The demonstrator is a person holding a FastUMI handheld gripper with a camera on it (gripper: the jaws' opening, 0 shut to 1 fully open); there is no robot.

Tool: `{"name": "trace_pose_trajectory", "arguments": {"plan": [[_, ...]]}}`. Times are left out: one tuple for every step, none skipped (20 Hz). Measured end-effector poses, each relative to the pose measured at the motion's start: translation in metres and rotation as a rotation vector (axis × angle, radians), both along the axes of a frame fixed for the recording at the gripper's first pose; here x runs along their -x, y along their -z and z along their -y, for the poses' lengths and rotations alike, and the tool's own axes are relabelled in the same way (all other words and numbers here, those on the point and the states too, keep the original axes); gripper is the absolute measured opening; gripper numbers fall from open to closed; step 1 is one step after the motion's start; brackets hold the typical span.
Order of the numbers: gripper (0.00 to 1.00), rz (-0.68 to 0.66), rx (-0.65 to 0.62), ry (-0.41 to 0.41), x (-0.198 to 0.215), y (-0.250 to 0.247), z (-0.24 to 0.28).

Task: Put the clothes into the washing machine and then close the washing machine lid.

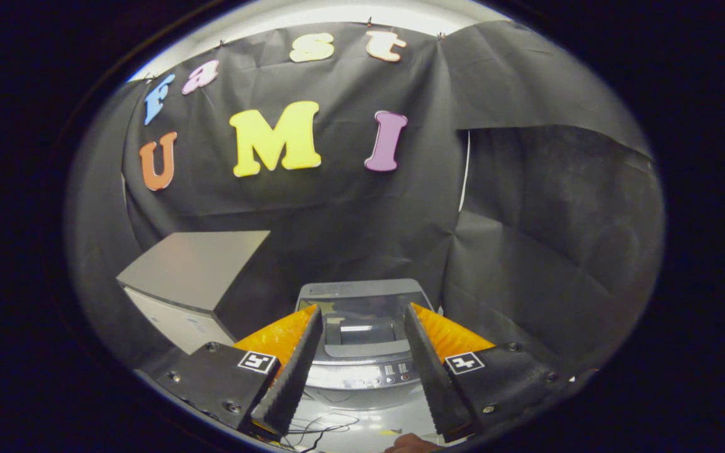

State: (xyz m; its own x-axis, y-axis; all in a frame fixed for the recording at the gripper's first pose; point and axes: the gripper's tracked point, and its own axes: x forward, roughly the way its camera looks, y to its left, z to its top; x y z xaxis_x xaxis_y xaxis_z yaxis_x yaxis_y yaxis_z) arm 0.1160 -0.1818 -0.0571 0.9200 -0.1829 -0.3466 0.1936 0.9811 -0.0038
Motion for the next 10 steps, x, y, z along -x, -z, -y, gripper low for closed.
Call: {"name": "trace_pose_trajectory", "arguments": {"plan": [[0.83,0.014,0.011,-0.016,0.010,-0.005,0.001],[0.83,0.027,0.022,-0.032,0.022,-0.012,0.003],[0.83,0.038,0.024,-0.044,0.034,-0.018,0.005],[0.83,0.054,0.018,-0.060,0.047,-0.025,0.007],[0.84,0.070,0.013,-0.067,0.061,-0.032,0.009],[0.87,0.086,0.012,-0.078,0.076,-0.036,0.012],[0.91,0.102,0.013,-0.084,0.091,-0.044,0.016],[0.94,0.115,0.017,-0.093,0.105,-0.044,0.018],[0.98,0.130,0.017,-0.103,0.122,-0.048,0.020],[1.00,0.144,0.015,-0.116,0.137,-0.052,0.021]]}}
